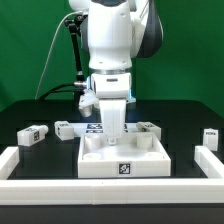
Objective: Assemble one leg
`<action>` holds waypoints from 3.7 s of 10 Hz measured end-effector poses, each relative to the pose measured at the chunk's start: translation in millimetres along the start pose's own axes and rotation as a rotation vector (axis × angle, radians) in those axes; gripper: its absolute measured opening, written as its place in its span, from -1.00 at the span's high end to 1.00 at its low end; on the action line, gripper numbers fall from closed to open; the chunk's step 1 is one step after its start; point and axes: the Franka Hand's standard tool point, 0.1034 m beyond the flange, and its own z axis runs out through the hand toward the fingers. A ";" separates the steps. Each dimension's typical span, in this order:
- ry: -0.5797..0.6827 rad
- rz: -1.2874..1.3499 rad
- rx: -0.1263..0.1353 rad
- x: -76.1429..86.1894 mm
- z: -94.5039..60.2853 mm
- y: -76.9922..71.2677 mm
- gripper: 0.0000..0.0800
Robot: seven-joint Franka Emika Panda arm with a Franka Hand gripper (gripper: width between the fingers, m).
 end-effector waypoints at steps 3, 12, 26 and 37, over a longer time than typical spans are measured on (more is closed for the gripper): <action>0.000 0.002 -0.003 0.5 -0.2 0.8 0.84; 0.048 -0.029 -0.055 62.8 -1.4 64.2 0.85; 0.042 0.019 -0.044 65.9 -1.1 71.1 -0.61; 0.044 0.392 -0.086 106.1 -48.2 49.3 -0.62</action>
Offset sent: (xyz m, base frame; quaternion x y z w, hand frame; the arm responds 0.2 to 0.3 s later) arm 0.0175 0.0236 -0.0064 0.0090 0.0055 0.0060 0.9999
